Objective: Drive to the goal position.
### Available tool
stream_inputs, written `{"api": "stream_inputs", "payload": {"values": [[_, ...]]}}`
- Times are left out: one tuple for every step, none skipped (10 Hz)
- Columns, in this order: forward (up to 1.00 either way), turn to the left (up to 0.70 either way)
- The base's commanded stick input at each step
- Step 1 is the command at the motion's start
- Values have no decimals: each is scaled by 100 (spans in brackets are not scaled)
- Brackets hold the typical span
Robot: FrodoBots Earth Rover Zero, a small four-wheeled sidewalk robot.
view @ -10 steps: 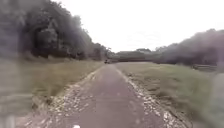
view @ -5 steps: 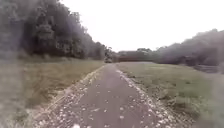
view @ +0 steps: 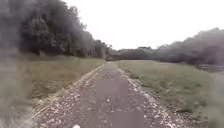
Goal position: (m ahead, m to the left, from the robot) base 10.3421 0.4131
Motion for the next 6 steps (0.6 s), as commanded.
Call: {"api": "stream_inputs", "payload": {"values": [[100,0],[100,0],[100,0],[100,0],[100,0],[100,2]]}}
